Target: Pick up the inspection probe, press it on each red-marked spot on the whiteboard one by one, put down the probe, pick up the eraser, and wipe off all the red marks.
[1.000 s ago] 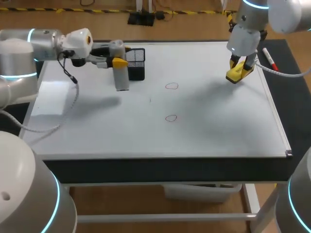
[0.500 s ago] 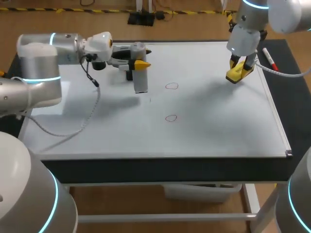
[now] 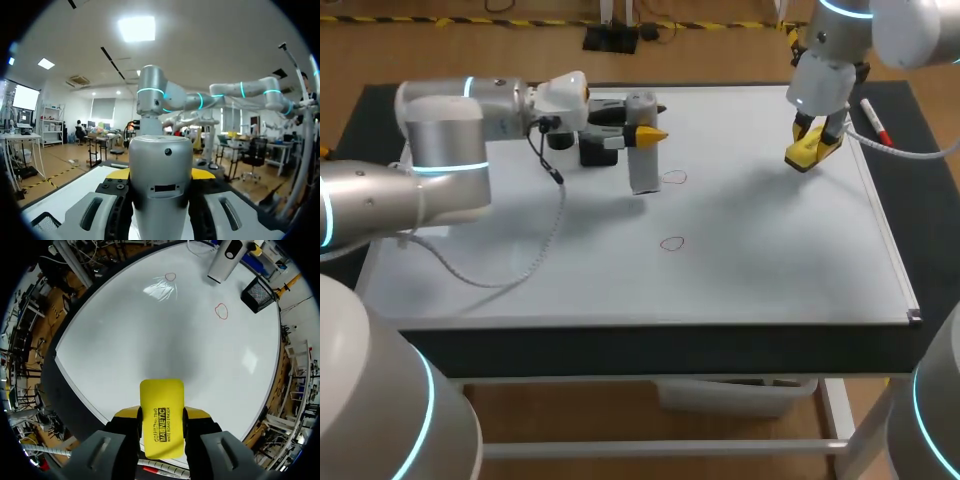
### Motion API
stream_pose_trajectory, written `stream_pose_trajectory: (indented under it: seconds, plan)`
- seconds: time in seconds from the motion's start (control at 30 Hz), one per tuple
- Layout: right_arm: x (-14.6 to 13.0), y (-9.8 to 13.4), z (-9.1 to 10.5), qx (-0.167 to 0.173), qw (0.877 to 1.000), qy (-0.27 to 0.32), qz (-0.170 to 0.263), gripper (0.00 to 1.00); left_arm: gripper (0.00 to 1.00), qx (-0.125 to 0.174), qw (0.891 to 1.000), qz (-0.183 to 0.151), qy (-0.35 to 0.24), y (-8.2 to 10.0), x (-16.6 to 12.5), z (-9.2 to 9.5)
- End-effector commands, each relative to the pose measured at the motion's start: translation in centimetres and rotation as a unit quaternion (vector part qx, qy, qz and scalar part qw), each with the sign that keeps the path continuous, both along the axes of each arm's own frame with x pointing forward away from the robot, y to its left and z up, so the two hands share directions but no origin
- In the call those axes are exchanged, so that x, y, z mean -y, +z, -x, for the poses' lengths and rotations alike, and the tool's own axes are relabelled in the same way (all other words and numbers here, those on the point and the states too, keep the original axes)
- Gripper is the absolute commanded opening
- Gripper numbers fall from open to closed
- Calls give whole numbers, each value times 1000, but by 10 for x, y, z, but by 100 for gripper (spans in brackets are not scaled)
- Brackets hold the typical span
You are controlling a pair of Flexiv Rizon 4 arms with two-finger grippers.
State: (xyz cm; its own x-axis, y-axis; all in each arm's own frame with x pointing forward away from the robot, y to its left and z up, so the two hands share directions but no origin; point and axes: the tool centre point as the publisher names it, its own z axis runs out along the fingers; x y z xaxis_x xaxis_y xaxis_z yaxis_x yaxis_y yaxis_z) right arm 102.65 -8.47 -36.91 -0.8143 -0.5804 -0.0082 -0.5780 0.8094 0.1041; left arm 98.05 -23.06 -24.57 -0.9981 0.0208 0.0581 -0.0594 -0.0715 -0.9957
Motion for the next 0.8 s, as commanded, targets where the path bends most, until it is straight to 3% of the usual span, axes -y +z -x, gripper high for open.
stream_pose_trajectory:
  seconds: [0.03, 0.8]
  plan:
    - [0, 1, -1, -1, 1000, 1, 2, 0, 0, 2, 1000, 11, -11, -7, 16, -16]
    - [0, 1, -1, -1, 1000, 1, 2, 0, 0, 10, 1000, 19, -19, -18, 49, -54]
